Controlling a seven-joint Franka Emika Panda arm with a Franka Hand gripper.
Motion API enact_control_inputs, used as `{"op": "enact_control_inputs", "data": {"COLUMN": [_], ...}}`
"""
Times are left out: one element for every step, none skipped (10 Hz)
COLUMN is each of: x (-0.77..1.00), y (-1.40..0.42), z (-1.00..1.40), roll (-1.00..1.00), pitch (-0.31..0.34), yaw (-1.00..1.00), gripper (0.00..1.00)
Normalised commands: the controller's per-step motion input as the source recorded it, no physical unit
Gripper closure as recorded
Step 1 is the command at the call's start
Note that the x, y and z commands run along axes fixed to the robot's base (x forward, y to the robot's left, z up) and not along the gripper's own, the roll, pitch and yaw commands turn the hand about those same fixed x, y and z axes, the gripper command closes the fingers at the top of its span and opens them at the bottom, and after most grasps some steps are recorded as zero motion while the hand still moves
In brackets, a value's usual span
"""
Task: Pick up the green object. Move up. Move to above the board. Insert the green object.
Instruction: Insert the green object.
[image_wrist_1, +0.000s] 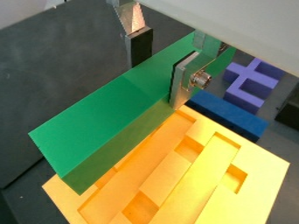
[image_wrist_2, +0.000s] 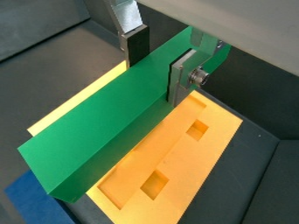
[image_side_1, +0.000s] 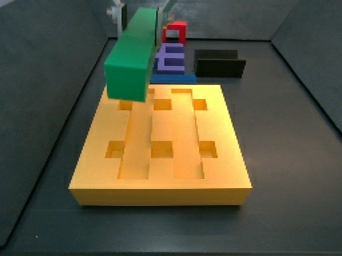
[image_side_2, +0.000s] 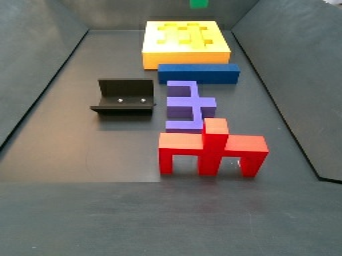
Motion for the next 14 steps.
{"op": "enact_control_inputs", "data": {"x": [0.00,-0.18,-0.09,0.00,0.00,-0.06,0.00,0.07,0.11,0.14,0.09,0.08,-0.02,-0.04], "y": [-0.02,-0.11,-0.32,-0.42,-0.26,-0.18,-0.19,-0.06,0.00,0.00,0.05,0.03,0.00,0.00], "z": [-0.51,-0.61,-0.60,-0.53,-0.46,-0.31,-0.28,-0.48,-0.48,-0.51,-0.46,-0.52,-0.35,-0.23], "roll": [0.00,0.07,0.22,0.40,0.30,0.22,0.22,0.10,-0.10,-0.02,0.00,0.14,0.39,0.36], "pitch": [-0.020,-0.051,-0.096,-0.033,-0.246,-0.403,-0.393,-0.349,-0.326,-0.297,-0.161,-0.109,-0.031,-0.026], "yaw": [0.00,0.05,0.22,0.11,0.14,0.14,0.09,0.08,0.00,0.00,0.01,0.00,0.01,0.27], "gripper": [1.00,1.00,1.00,1.00,1.00,1.00,1.00,1.00,1.00,1.00,1.00,1.00,1.00,1.00]}}
